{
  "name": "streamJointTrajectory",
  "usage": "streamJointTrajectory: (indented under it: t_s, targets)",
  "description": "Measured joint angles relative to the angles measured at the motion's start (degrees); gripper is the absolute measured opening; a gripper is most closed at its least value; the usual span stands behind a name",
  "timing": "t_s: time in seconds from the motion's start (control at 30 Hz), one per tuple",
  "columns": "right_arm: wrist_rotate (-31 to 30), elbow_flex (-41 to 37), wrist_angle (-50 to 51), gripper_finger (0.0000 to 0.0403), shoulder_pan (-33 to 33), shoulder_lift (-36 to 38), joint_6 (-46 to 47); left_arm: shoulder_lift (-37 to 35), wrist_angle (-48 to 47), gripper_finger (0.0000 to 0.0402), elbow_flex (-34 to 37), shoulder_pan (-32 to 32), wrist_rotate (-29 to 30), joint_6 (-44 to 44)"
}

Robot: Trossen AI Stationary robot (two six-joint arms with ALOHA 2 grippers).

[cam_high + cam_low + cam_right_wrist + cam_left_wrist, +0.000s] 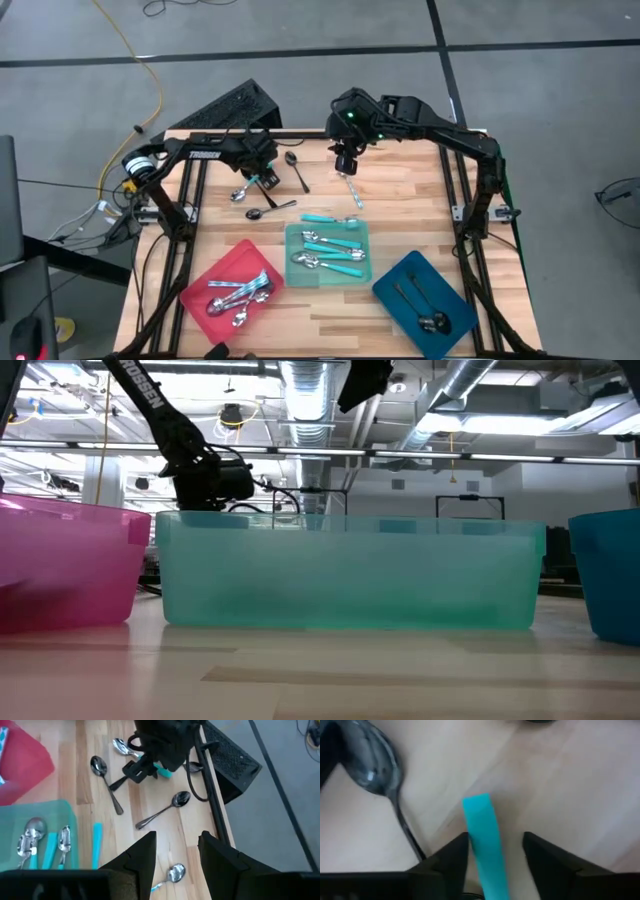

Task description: Sort silverware by color (type)

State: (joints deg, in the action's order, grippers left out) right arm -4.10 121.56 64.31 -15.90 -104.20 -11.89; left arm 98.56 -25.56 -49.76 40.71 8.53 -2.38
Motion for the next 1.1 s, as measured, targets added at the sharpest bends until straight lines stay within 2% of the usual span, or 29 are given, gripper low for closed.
streamJointTrajectory:
  t_s: [0.13, 0.17, 0.3, 0.37, 0.47, 0.57, 0.7, 0.83, 0.9, 0.97, 1.1]
  targets:
    - [0.01, 0.0, -0.27, 0.0168, 0.15, 0.0, 0.52, 0.11, -1.96, 0.0055, -0.48, -0.07, -2.02, 0.06]
    - [0.01, 0.0, -0.26, 0.0168, 0.15, 0.0, 1.13, 0.09, -2.03, 0.0041, -0.49, 0.07, -3.32, 0.43]
    - [0.63, 0.0, -2.03, 0.0168, 0.6, 0.26, 0.71, -0.56, 3.1, 0.0042, -0.1, 0.24, -7.33, 3.37]
    - [3.16, -0.02, -4.87, 0.0168, 1.78, 1.23, -0.91, -2.44, 6.3, 0.0042, 0.33, 0.22, -11.15, 5.85]
    - [6.28, 0.0, -9.24, 0.0168, 4.7, 4.07, -1.48, -10.25, 11.54, 0.0042, 0.24, 0.04, -16.55, 13.93]
    - [7.35, 0.11, -12.62, 0.0168, 8.92, 6.37, -1.05, -20.16, 15.26, 0.0042, 0.02, -0.26, -19.05, 19.47]
    - [5.85, 0.1, -12.3, 0.0168, 16.09, 7.13, -3.19, -34.4, 18.67, 0.0042, 0.1, -1.54, -17.37, 22.73]
    - [-0.26, 0.0, -12.87, 0.0168, 21.15, 7.06, -4.73, -48.58, 20.46, 0.0042, 0.02, -6.26, -13.39, 26.17]
    - [-5.16, 0.06, -13.58, 0.0168, 21.7, 6.69, -4.63, -54.43, 23.63, 0.0042, 0.02, -11.04, -10.89, 26.26]
    - [-8.04, 0.04, -14.97, 0.0168, 21.74, 6.34, -4.5, -58.81, 27.96, 0.0042, 0.02, -16.86, -8.22, 22.57]
    - [-8.04, 0.48, -17.71, 0.0168, 21.26, 6.54, -6.02, -61.88, 36.85, 0.0042, 0.13, -29.41, 0.58, 14.61]
